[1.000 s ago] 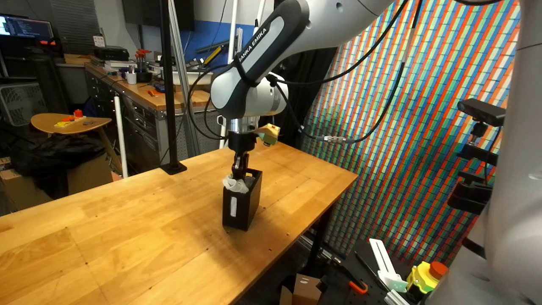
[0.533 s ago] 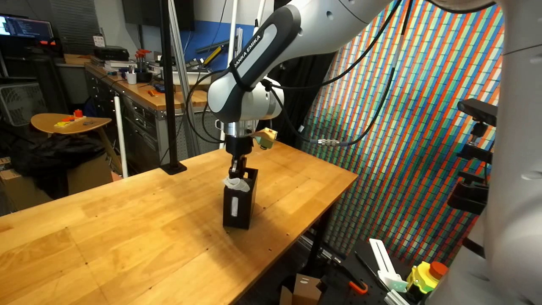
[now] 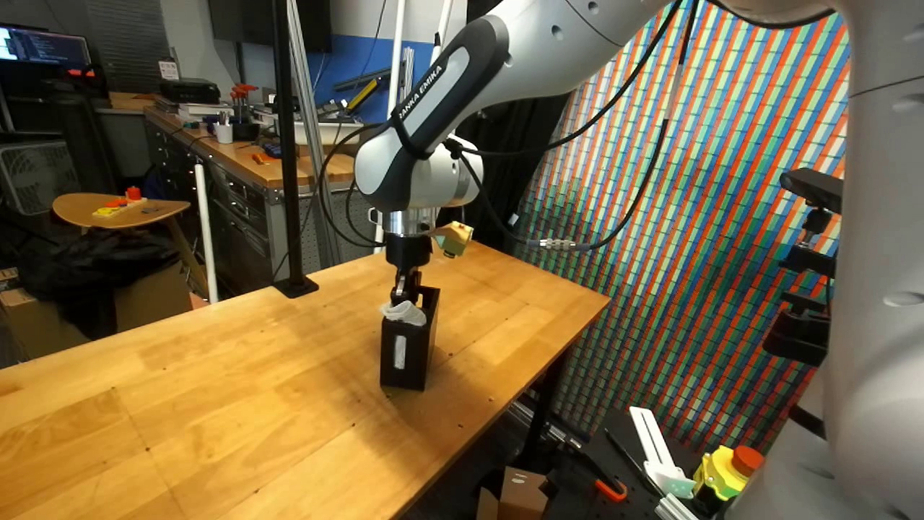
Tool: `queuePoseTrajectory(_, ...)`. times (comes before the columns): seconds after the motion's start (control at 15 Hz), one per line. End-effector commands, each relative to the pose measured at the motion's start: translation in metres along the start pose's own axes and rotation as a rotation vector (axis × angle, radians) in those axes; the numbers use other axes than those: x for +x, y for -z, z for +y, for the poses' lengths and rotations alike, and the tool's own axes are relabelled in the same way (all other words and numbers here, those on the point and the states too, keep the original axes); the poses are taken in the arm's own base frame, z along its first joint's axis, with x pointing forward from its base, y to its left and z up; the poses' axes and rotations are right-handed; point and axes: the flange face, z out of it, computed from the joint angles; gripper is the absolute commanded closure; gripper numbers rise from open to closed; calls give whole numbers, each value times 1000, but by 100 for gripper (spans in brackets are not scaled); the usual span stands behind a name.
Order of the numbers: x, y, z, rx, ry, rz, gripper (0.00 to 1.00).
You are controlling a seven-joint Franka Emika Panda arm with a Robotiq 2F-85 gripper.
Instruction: Put the towel in the box
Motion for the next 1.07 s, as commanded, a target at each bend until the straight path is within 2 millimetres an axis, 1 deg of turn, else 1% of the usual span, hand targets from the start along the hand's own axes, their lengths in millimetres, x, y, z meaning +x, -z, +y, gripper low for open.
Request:
queuePoseTrajectory(0.0,2,16,1,2,-5,8,100)
queuePoseTrajectory(0.13,1,30,-2,-17,-4,20,100)
queuePoseTrajectory(0.4,1,76,-7,-86,-4,67,100)
queuePoseTrajectory(0.53,1,100,-12,-129,0,85,100)
queuePoseTrajectory(0.67,-1,120,-20,-164,-1,105,100)
queuePoseTrajectory(0.8,-4,132,-31,-186,-8,117,100)
queuePoseTrajectory(1.0,-10,137,-52,-197,-23,128,100)
